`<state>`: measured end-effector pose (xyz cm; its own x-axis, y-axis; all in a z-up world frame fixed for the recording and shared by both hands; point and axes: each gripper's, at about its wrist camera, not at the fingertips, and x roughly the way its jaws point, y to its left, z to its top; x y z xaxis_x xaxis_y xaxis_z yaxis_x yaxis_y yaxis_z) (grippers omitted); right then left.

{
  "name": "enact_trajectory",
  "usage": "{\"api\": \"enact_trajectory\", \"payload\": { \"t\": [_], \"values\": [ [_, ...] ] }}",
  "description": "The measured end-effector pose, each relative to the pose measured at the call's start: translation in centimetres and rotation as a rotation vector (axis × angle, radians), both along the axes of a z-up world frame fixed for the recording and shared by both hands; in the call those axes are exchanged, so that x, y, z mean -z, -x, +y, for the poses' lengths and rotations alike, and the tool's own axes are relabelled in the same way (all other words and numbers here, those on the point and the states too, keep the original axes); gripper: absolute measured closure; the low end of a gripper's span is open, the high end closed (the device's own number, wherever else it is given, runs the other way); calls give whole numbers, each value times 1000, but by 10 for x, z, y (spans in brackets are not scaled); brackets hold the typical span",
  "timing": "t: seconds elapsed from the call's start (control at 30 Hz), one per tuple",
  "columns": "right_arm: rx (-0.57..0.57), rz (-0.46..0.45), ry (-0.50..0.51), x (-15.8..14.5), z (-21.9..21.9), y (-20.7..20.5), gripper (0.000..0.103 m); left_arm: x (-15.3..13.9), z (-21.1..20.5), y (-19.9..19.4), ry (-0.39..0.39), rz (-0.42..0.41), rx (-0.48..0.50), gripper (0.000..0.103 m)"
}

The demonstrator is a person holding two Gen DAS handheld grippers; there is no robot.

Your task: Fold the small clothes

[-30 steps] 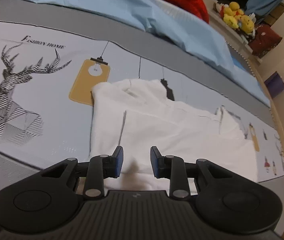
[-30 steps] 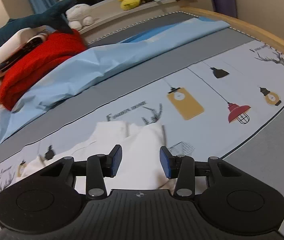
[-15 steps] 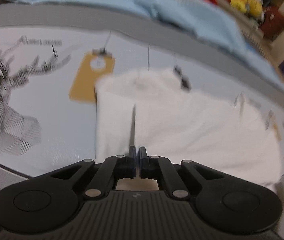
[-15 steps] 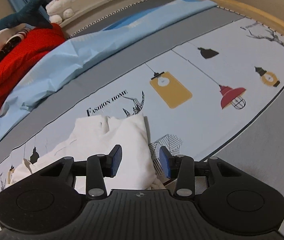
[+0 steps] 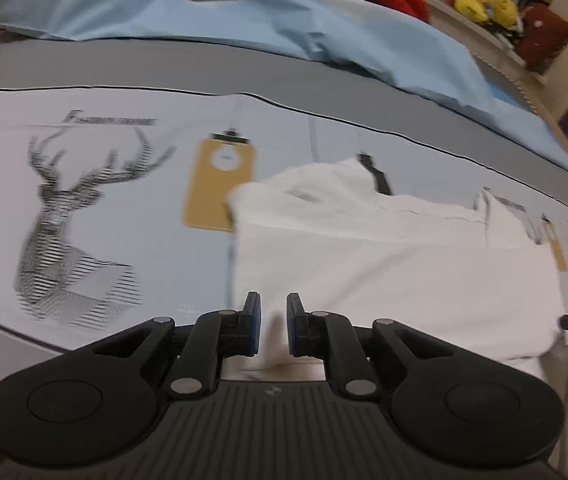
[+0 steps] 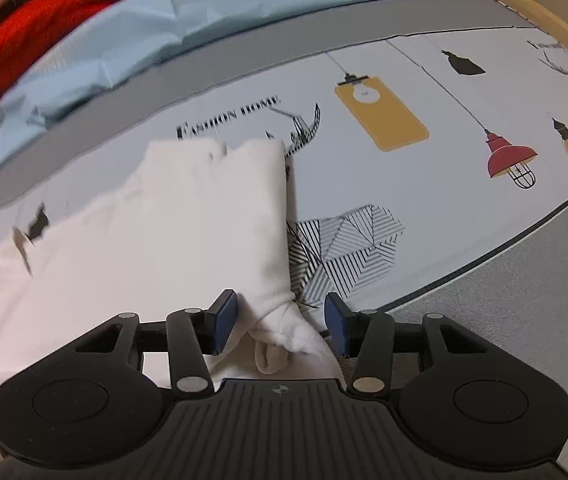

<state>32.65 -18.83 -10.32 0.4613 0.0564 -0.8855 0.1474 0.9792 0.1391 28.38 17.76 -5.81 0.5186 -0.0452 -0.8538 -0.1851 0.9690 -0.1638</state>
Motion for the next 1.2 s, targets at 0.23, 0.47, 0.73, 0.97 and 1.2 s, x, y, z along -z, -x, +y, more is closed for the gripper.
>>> {"api": "enact_trajectory", "payload": {
  "t": [0.23, 0.47, 0.73, 0.97, 1.2],
  "values": [
    [-72, 3, -9, 8, 1, 4, 85, 7, -14, -4, -7, 28, 36, 84],
    [114, 31, -46, 1, -32, 0, 86, 7, -17, -5, 0, 27, 72, 84],
    [16, -75, -85, -10, -20, 2, 81, 41, -17, -7, -53, 136, 90, 84],
    [1, -19, -13, 11, -25, 3, 63, 28, -17, -1, -41, 74, 97, 81],
    [89, 5, -22, -4, -41, 15, 53, -4, -24, 26, -55, 11, 102, 67]
  ]
}}
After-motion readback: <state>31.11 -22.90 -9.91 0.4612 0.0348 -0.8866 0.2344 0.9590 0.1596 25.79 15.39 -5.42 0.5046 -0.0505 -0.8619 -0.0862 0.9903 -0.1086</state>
